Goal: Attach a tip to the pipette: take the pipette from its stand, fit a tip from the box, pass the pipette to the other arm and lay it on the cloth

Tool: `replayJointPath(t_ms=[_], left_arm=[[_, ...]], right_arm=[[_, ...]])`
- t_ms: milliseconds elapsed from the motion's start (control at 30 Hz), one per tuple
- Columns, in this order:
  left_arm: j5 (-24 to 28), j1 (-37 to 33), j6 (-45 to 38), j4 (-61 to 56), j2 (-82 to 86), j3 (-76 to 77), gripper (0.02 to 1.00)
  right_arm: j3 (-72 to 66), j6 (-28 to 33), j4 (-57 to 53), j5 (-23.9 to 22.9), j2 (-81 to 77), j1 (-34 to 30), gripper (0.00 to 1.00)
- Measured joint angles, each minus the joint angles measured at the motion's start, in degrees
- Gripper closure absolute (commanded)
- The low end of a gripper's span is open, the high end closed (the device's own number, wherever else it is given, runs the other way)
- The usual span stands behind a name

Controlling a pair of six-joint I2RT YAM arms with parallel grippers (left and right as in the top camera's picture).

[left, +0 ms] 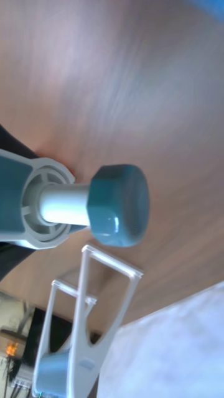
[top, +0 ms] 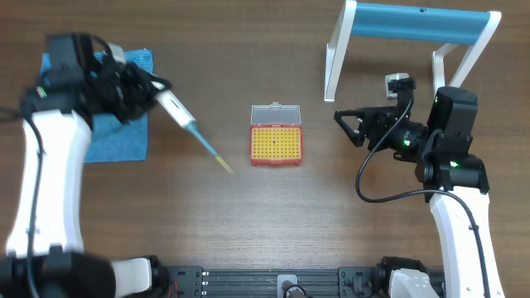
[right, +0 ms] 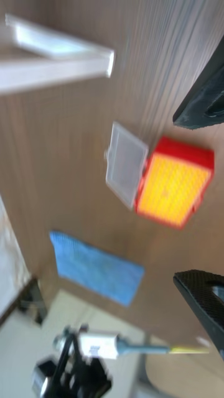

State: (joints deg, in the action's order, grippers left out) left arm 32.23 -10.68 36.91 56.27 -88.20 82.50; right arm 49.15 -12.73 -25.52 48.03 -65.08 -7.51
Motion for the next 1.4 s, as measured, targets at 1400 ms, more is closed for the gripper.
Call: replayJointPath(t_ms=[1400], left_arm=[[-37.7, -12.1, -46.4, 24.0, -64.9, 65.4, 0.993]], right_arm=[[0.0, -20.3, 1.1, -15.4, -8.4, 7.6, 0.255]])
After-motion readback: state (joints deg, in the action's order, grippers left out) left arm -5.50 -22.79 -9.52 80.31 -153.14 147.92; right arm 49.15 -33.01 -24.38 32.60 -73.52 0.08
